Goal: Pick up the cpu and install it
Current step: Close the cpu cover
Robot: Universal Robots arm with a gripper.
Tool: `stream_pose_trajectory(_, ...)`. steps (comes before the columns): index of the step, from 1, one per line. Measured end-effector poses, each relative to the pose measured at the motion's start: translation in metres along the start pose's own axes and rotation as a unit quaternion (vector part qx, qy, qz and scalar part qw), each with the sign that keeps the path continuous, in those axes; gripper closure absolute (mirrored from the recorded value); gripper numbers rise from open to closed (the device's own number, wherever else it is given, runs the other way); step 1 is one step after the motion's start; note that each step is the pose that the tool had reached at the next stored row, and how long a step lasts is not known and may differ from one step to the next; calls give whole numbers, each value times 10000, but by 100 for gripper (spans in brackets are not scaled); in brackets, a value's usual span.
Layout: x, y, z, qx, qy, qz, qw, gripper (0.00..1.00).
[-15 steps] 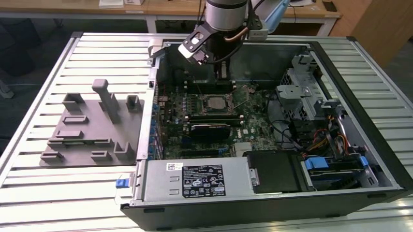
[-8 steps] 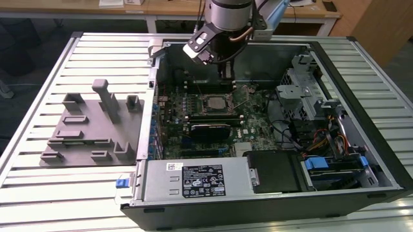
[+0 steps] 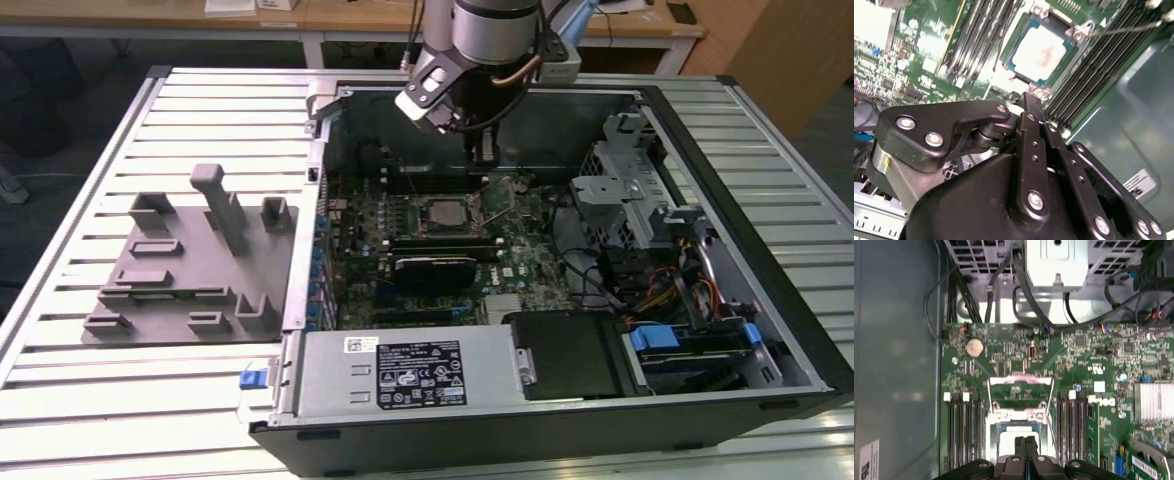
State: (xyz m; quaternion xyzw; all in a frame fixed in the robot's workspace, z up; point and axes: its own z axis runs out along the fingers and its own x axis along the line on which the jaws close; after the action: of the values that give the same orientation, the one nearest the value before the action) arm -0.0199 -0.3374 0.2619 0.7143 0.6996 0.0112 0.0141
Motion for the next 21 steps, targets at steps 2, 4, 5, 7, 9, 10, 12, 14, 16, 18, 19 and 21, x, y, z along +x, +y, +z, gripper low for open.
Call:
stream_pose_trajectory(2, 1, 49, 2, 0, 0, -1, 10000, 89)
stream_pose_trajectory(4, 2, 95, 3, 0, 0, -1, 10000, 89)
stream_pose_trajectory(5, 2, 117, 4, 0, 0, 0, 10000, 89)
stream_pose_trajectory(7, 3, 160, 6, 0, 0, -1, 10000, 89)
stream_pose_trajectory(9, 4, 207, 7, 0, 0, 0, 10000, 89)
stream_pose_trajectory(10, 5, 231, 8, 0, -1, -1, 10000, 89)
stream_pose_trajectory(12, 6, 277, 9, 0, -1, -1, 10000, 89)
stream_pose_trajectory(14, 7, 328, 12, 0, -1, 0, 10000, 89)
stream_pose_trajectory(16, 8, 389, 14, 0, 0, 0, 10000, 89)
stream_pose_trajectory(18, 9, 451, 16, 0, 0, -1, 10000, 89)
stream_pose_trajectory(19, 10, 480, 17, 0, 0, -1, 10000, 89)
stream_pose_trajectory(21, 11, 538, 19, 0, 0, 0, 10000, 89)
